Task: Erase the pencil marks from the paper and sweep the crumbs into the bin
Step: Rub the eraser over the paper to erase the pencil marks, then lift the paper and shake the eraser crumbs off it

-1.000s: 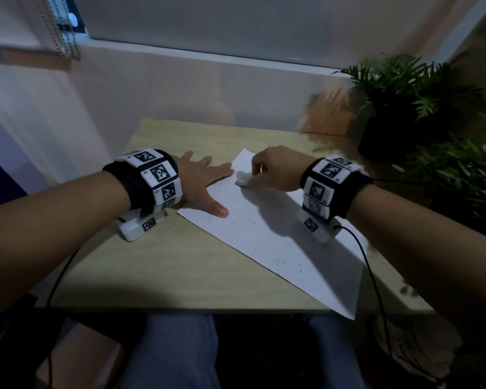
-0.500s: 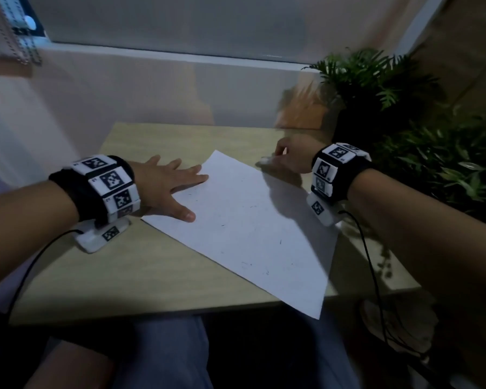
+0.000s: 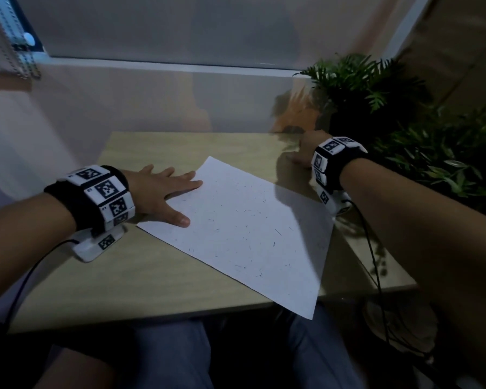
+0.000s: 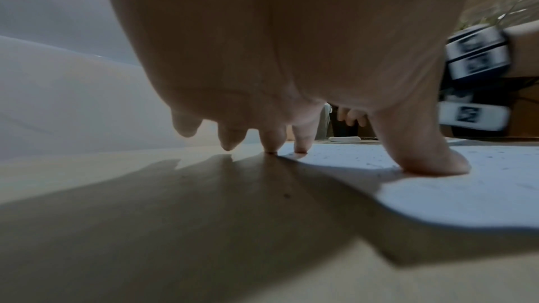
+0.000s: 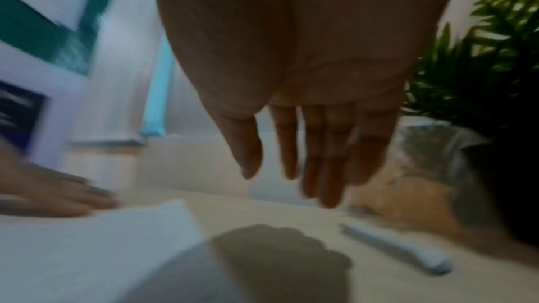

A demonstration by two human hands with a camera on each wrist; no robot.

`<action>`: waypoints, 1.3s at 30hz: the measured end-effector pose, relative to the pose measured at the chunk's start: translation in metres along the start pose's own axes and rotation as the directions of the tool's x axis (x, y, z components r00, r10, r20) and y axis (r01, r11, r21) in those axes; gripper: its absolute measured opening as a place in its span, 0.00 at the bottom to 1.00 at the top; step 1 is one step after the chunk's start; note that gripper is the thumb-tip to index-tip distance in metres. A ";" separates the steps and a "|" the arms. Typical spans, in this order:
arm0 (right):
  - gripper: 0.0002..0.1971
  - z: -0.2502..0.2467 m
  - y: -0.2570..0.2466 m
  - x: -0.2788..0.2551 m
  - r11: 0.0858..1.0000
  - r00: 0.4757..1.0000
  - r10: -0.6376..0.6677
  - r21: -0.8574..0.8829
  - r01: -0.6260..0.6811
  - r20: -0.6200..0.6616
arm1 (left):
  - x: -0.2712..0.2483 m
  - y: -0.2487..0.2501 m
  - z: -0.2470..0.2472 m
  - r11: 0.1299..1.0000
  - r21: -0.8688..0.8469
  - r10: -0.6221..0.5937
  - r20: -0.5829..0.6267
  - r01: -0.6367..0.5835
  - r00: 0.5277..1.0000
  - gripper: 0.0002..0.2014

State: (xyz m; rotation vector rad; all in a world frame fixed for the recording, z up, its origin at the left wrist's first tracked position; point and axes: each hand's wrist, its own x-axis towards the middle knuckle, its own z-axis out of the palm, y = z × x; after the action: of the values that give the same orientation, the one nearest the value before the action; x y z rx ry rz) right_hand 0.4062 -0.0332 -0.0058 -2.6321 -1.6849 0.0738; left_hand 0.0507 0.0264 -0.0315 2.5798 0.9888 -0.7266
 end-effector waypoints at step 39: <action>0.07 -0.106 -0.117 -0.101 0.786 0.799 -0.557 0.169 0.595 -0.225 | -0.083 -0.060 -0.010 0.641 -0.657 -0.435 -0.737 -0.397 0.517 0.07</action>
State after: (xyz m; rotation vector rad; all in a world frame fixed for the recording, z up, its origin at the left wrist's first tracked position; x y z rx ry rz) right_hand 0.2632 -0.0751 0.1078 -1.7995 -2.1807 0.0399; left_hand -0.0400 0.0291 0.0174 1.9485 1.1814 1.0293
